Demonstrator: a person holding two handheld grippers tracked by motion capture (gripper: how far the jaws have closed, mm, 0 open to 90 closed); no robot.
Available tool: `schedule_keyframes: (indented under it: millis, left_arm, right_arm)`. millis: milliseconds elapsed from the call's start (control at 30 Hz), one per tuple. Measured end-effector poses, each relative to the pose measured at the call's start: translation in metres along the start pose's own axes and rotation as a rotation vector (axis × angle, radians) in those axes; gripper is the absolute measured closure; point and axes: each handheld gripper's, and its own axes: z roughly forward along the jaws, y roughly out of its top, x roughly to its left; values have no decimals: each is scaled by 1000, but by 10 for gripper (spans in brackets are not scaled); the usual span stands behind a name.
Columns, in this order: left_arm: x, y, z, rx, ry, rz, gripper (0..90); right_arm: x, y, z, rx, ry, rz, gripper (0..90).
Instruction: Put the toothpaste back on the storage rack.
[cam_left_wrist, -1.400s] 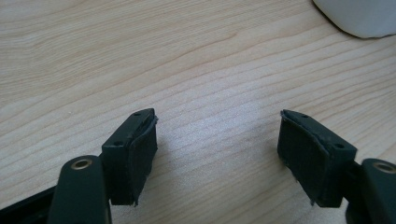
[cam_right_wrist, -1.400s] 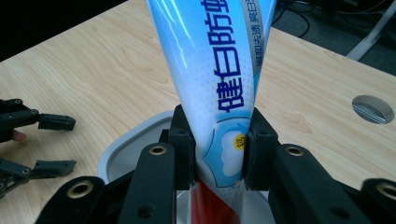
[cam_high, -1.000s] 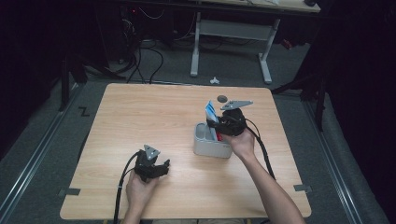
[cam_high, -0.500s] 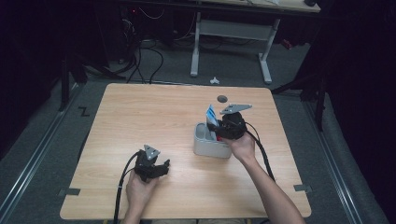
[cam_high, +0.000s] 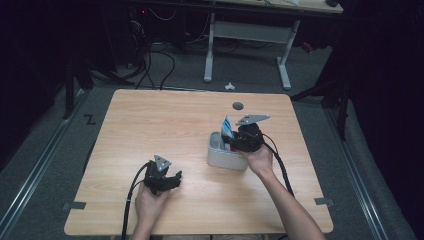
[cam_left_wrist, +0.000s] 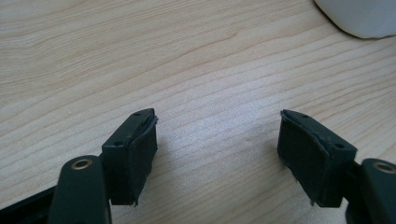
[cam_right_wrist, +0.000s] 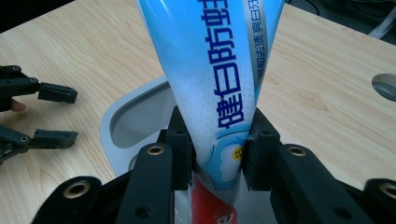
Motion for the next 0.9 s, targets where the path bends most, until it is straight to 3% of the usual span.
schedule_keyframes:
  millis: [633,900]
  left_arm:
    - [0,0,0,0,0,0,290]
    - [0,0,0,0,0,0,290]
  right_arm:
    - [-1,0,4,-12,5,14,668]
    - [-1,1,-1,-25,-1,15,598]
